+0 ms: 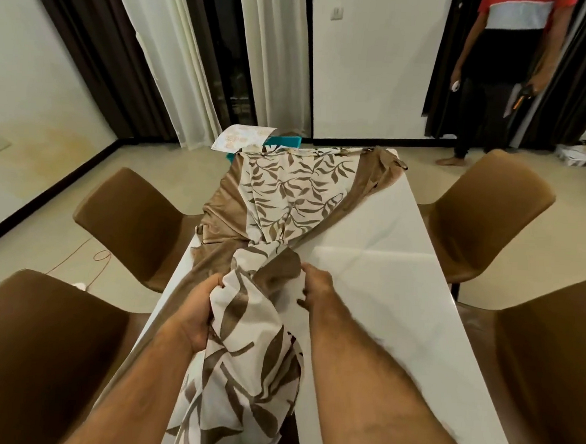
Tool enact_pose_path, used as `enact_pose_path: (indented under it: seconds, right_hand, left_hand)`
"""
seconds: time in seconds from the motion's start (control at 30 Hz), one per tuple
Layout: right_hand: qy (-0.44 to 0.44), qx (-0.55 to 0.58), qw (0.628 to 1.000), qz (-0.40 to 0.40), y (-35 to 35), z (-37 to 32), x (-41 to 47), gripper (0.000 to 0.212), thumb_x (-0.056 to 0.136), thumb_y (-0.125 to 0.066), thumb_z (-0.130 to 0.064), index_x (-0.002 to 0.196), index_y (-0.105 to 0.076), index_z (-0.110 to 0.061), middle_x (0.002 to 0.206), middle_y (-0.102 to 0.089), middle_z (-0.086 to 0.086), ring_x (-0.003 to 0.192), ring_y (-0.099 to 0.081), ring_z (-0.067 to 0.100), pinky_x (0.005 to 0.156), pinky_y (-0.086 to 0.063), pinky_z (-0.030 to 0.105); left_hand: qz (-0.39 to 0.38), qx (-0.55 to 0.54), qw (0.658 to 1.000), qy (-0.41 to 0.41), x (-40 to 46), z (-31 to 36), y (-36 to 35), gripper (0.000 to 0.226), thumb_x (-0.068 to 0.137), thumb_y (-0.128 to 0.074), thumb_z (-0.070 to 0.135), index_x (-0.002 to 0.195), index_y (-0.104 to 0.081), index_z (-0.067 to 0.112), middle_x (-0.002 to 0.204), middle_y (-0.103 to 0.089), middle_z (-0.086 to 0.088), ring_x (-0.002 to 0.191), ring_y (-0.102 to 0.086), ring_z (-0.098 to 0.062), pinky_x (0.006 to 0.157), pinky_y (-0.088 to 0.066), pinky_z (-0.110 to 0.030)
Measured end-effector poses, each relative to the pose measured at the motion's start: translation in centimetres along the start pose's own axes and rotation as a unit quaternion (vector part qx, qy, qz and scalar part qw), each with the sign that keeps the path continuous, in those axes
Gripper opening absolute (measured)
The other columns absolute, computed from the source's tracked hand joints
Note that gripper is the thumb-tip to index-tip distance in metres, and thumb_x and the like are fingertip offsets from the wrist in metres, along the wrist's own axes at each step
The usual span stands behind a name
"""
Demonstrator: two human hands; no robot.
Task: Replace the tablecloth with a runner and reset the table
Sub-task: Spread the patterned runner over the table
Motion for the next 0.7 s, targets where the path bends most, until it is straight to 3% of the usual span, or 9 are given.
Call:
enact_pose_path:
  seconds: [0.1, 0.17, 0.23, 0.33, 0.43, 0.53, 0.6, 0.63, 0.7]
  right_hand:
    - [-0.043, 0.051, 0.997, -0.037, -1.0, 3.4, 0.6, 0.053, 0.092, -0.065, -0.037, 0.134, -0.047, -0.011, 0.122, -0.051, 0.014, 0.104, -0.057, 0.031, 0.078, -0.057, 0.043]
    - [-0.067, 0.113, 0.986, -0.101, -3.3, 4.4, 0.8, 0.037, 0.095, -0.061, -0.033, 0.123, -0.054, -0.01, 0.109, -0.06, 0.01, 0.092, -0.065, 0.025, 0.064, -0.055, 0.034]
    - [-0.067, 0.136, 0.98, -0.127, -4.6, 3.7, 0.9, 0.016, 0.095, -0.061, -0.022, 0.103, -0.063, -0.008, 0.084, -0.065, 0.006, 0.076, -0.065, 0.02, 0.064, -0.052, 0.032]
    - [-0.026, 0.102, 0.993, -0.055, -3.1, 1.3, 1.4, 0.005, 0.089, -0.064, -0.011, 0.086, -0.063, -0.007, 0.079, -0.064, 0.009, 0.076, -0.062, 0.023, 0.066, -0.05, 0.032]
    - [0.087, 0.13, 0.987, 0.044, 0.5, -4.6, 0.4, 0.017, 0.087, -0.062, -0.018, 0.085, -0.067, -0.002, 0.077, -0.066, 0.008, 0.074, -0.063, 0.025, 0.068, -0.052, 0.034]
    - [0.275, 0.179, 0.936, 0.129, 4.2, -12.9, -3.7, 0.025, 0.088, -0.05, -0.021, 0.067, -0.061, -0.014, 0.072, -0.064, 0.002, 0.076, -0.063, 0.023, 0.073, -0.053, 0.033]
    - [0.387, 0.144, 0.89, 0.192, 5.8, -16.3, -7.7, 0.029, 0.09, -0.045, -0.015, 0.062, -0.053, -0.015, 0.067, -0.056, -0.002, 0.067, -0.054, 0.016, 0.064, -0.046, 0.023]
    - [0.4, 0.107, 0.883, 0.222, 6.4, -16.4, -8.1, 0.028, 0.091, -0.046, -0.015, 0.064, -0.055, -0.013, 0.067, -0.056, -0.001, 0.066, -0.052, 0.016, 0.063, -0.044, 0.022]
    - [0.329, -0.004, 0.911, 0.247, 7.3, -13.9, -6.1, 0.027, 0.091, -0.049, -0.022, 0.079, -0.065, -0.003, 0.077, -0.062, 0.006, 0.076, -0.055, 0.024, 0.069, -0.044, 0.031]
  left_hand:
    - [-0.007, -0.011, 1.0, 0.012, 0.3, -0.2, -0.6, 0.046, 0.095, -0.052, 0.035, 0.065, -0.078, 0.012, 0.074, -0.07, -0.015, 0.07, -0.065, -0.026, 0.084, -0.05, -0.038]
    - [-0.013, -0.013, 1.0, 0.017, 0.7, -0.5, -0.8, 0.047, 0.096, -0.051, 0.037, 0.066, -0.08, 0.013, 0.076, -0.072, -0.014, 0.071, -0.066, -0.026, 0.081, -0.052, -0.038]
    - [-0.018, -0.013, 1.0, 0.016, 0.7, -0.7, -0.7, 0.047, 0.094, -0.052, 0.038, 0.066, -0.08, 0.014, 0.075, -0.073, -0.013, 0.067, -0.069, -0.025, 0.075, -0.053, -0.036]
    - [-0.008, -0.005, 1.0, 0.015, 0.7, -1.1, 0.4, 0.048, 0.094, -0.053, 0.039, 0.063, -0.079, 0.013, 0.072, -0.072, -0.013, 0.066, -0.067, -0.024, 0.071, -0.055, -0.034]
    - [0.02, 0.063, 0.997, 0.028, 0.7, -1.3, 2.0, 0.042, 0.093, -0.056, 0.036, 0.069, -0.079, 0.01, 0.073, -0.072, -0.016, 0.069, -0.066, -0.028, 0.072, -0.054, -0.037]
    - [0.057, 0.211, 0.975, 0.042, 1.6, -1.9, 3.5, 0.028, 0.095, -0.055, 0.03, 0.094, -0.071, 0.007, 0.081, -0.075, -0.017, 0.085, -0.069, -0.033, 0.078, -0.057, -0.039]
    - [0.039, 0.287, 0.955, 0.064, 2.4, -3.3, 3.1, 0.033, 0.097, -0.054, 0.035, 0.108, -0.069, 0.008, 0.089, -0.075, -0.015, 0.097, -0.068, -0.033, 0.088, -0.056, -0.042]
    - [0.016, 0.328, 0.941, 0.08, 2.6, -4.0, 2.6, 0.039, 0.097, -0.053, 0.04, 0.116, -0.066, 0.009, 0.098, -0.074, -0.013, 0.099, -0.066, -0.029, 0.089, -0.055, -0.039]
    - [-0.029, 0.459, 0.882, 0.108, 2.8, -5.6, 1.6, 0.056, 0.097, -0.046, 0.054, 0.136, -0.053, 0.014, 0.127, -0.062, -0.01, 0.104, -0.06, -0.021, 0.089, -0.049, -0.032]
Point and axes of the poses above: each hand's wrist, its own x-axis towards the middle knuckle, its own y-axis out of the back of the hand, z = x × y, the point moved 10 cm from there along x, towards the middle knuckle
